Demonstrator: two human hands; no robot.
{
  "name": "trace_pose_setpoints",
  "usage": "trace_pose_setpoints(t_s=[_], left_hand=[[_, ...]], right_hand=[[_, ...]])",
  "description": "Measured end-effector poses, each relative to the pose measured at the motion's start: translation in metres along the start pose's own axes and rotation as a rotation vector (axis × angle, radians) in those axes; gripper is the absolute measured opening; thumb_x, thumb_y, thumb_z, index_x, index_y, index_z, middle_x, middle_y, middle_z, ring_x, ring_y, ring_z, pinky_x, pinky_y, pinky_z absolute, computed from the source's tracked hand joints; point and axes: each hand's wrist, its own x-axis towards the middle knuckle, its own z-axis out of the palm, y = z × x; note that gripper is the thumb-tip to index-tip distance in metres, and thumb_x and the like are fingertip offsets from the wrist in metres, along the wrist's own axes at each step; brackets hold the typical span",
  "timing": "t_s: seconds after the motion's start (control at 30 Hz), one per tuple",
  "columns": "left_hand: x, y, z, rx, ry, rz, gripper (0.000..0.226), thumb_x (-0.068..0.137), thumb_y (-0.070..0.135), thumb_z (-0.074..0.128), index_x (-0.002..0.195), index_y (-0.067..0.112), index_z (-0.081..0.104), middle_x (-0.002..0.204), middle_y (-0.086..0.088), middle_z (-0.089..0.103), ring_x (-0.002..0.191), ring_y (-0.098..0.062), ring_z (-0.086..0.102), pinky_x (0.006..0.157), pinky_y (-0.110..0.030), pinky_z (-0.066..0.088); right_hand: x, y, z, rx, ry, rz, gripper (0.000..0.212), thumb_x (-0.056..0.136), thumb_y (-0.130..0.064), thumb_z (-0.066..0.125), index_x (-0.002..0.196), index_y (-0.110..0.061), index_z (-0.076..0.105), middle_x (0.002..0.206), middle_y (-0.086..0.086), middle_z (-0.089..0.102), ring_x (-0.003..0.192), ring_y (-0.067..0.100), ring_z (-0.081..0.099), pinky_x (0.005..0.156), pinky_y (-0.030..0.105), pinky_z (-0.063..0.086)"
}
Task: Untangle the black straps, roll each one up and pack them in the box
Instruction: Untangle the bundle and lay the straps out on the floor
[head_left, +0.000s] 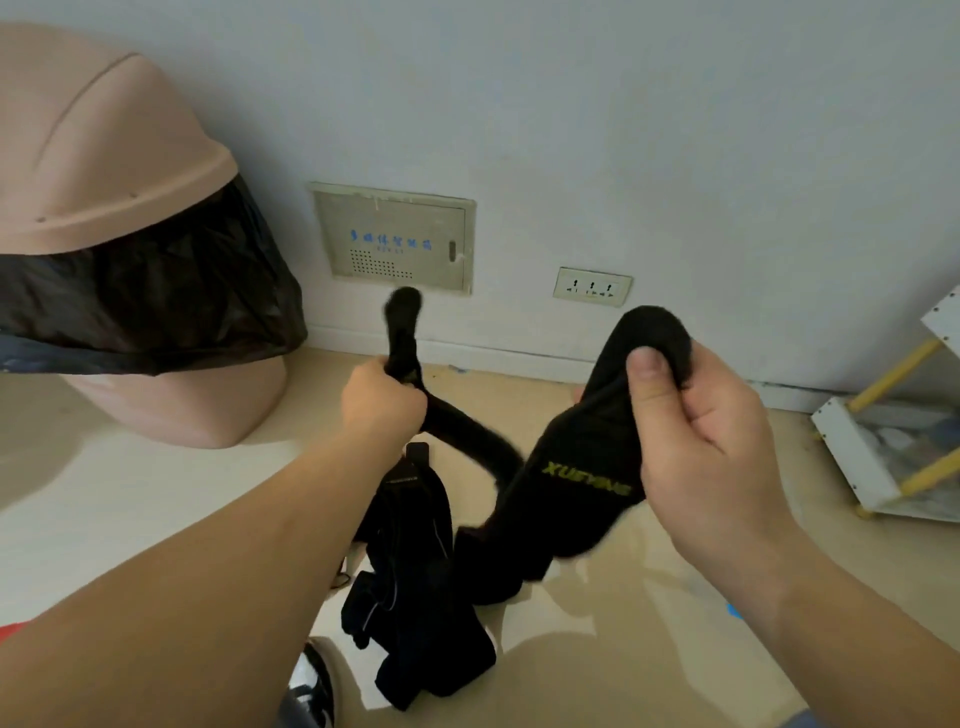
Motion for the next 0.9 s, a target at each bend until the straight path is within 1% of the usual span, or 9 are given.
trace_pose_setpoints(t_s=[0.07,0.13,0.2,0.37,0.43,0.53,0.67,0.77,0.9], left_hand=[[-0.007,0.006,0.002,-0.103,-0.234,-0.071,0.020,0.095,0.002,0.070,0.113,0.006,0.062,0.101,-0.012,0.070,0.101,-0.032,0.071,0.085,-0.045,0.062],[-0.022,0.013,0.011,-0.184,-0.568,-0.107,0.033,0.095,0.005,0.073,0.127,0.008,0.064,0.113,-0.014,0.077,0.105,-0.032,0.074,0.080,-0.043,0.063],[-0.036,0.020,0.017,-0.264,-0.766,-0.077,0.038,0.095,0.005,0.075,0.131,0.012,0.064,0.119,-0.014,0.078,0.108,-0.034,0.076,0.081,-0.043,0.063],[-0.041,0.021,0.007,-0.477,-0.895,-0.066,0.039,0.102,-0.006,0.058,0.141,-0.001,0.056,0.136,-0.027,0.067,0.122,-0.042,0.069,0.100,-0.053,0.060],[-0.041,0.021,-0.001,-0.550,-0.950,-0.134,0.041,0.105,-0.008,0.045,0.145,-0.006,0.049,0.138,-0.032,0.064,0.118,-0.044,0.068,0.099,-0.054,0.060],[-0.041,0.026,-0.006,-0.598,-1.009,-0.183,0.040,0.109,0.005,0.038,0.144,-0.002,0.054,0.137,-0.026,0.066,0.114,-0.040,0.070,0.098,-0.051,0.060],[-0.040,0.025,-0.002,-0.589,-1.017,-0.219,0.041,0.112,0.019,0.037,0.144,0.003,0.057,0.139,-0.021,0.068,0.113,-0.035,0.073,0.093,-0.048,0.064],[-0.039,0.021,0.004,-0.534,-0.959,-0.185,0.039,0.113,0.016,0.038,0.143,0.002,0.057,0.124,-0.019,0.074,0.100,-0.031,0.077,0.081,-0.045,0.065],[-0.043,0.017,0.010,-0.384,-0.916,-0.019,0.028,0.110,0.013,0.051,0.133,0.008,0.067,0.123,-0.022,0.074,0.103,-0.034,0.075,0.096,-0.055,0.061]], right_hand=[[0.006,0.002,0.001,0.099,-0.063,0.169,0.030,0.111,-0.035,0.054,0.088,-0.032,0.074,0.084,0.000,0.078,0.088,0.022,0.077,0.086,0.043,0.060],[0.012,0.015,0.005,0.116,-0.124,0.339,0.031,0.111,-0.031,0.054,0.090,-0.027,0.076,0.091,0.001,0.081,0.094,0.017,0.077,0.093,0.044,0.060],[0.020,0.027,0.007,0.063,-0.147,0.422,0.030,0.111,-0.033,0.055,0.094,-0.021,0.077,0.097,0.004,0.082,0.096,0.015,0.076,0.094,0.042,0.058],[0.038,0.054,-0.007,0.056,-0.055,0.474,0.042,0.103,-0.048,0.061,0.096,-0.008,0.070,0.091,0.012,0.073,0.088,0.025,0.066,0.084,0.040,0.050],[0.041,0.062,-0.013,0.089,-0.051,0.516,0.041,0.106,-0.043,0.060,0.101,-0.003,0.067,0.090,0.006,0.064,0.088,0.021,0.059,0.083,0.039,0.045],[0.041,0.062,-0.016,0.202,-0.074,0.599,0.025,0.108,-0.027,0.060,0.109,-0.005,0.072,0.099,0.007,0.075,0.095,0.021,0.071,0.091,0.039,0.054],[0.042,0.056,-0.016,0.323,-0.149,0.607,0.021,0.101,-0.005,0.061,0.116,-0.003,0.076,0.109,0.016,0.080,0.100,0.028,0.076,0.089,0.040,0.057],[0.044,0.053,-0.017,0.367,-0.194,0.580,0.024,0.098,-0.001,0.062,0.117,-0.001,0.077,0.110,0.020,0.080,0.099,0.030,0.078,0.086,0.039,0.059],[0.041,0.055,-0.016,0.371,-0.238,0.549,0.024,0.092,-0.003,0.073,0.115,0.000,0.077,0.102,0.018,0.081,0.091,0.028,0.078,0.080,0.038,0.062]])
